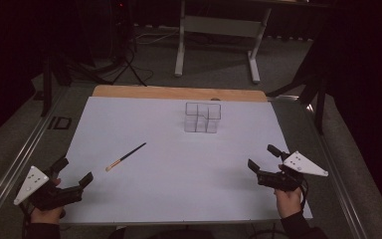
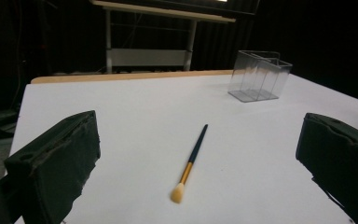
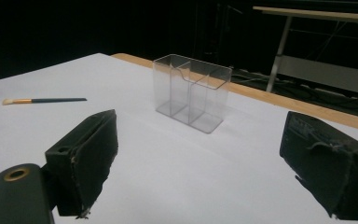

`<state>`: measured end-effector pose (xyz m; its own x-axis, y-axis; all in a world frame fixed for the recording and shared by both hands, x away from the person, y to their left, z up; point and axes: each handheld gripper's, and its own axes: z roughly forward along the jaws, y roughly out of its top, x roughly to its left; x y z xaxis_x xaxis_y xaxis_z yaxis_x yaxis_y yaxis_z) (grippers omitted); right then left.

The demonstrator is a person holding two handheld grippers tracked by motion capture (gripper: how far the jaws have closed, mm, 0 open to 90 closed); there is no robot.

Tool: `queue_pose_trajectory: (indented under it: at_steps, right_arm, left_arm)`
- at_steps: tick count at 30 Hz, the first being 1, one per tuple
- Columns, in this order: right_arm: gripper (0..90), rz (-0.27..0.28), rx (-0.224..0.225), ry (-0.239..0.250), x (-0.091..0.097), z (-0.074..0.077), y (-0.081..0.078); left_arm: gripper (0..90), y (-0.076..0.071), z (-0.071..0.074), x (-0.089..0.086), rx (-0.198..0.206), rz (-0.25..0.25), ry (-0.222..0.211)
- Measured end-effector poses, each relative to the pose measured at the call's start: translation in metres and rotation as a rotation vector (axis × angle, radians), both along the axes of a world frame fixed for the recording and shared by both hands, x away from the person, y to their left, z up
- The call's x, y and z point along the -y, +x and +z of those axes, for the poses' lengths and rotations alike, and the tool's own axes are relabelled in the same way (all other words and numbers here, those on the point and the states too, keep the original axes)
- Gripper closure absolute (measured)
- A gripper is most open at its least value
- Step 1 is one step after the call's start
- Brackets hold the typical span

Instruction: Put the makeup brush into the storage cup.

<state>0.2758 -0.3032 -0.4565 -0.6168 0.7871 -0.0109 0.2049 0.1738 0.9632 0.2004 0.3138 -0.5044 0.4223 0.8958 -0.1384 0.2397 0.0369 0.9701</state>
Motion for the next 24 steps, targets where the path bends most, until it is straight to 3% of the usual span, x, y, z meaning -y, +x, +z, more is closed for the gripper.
queue_pose_trajectory:
  at_steps: [12, 19, 22, 24]
  right_arm:
    - [11.1, 0.002, 0.005, -0.002, 0.0, 0.0, -0.001]
    - [11.1, 0.0, 0.001, 0.004, 0.002, -0.002, 0.0]
    - [11.1, 0.002, -0.002, 0.012, 0.003, -0.002, 0.0]
    - [11.1, 0.003, 0.0, 0.012, 0.003, -0.002, 0.0]
  left_arm:
    - [0.0, 0.001, 0.0, 0.003, -0.017, -0.031, -0.017]
    - [0.0, 0.001, 0.01, 0.011, -0.036, -0.056, -0.002]
    - [0.0, 0.001, 0.017, 0.013, -0.062, -0.014, -0.023]
    - [0.0, 0.001, 0.022, 0.015, -0.052, -0.017, -0.019]
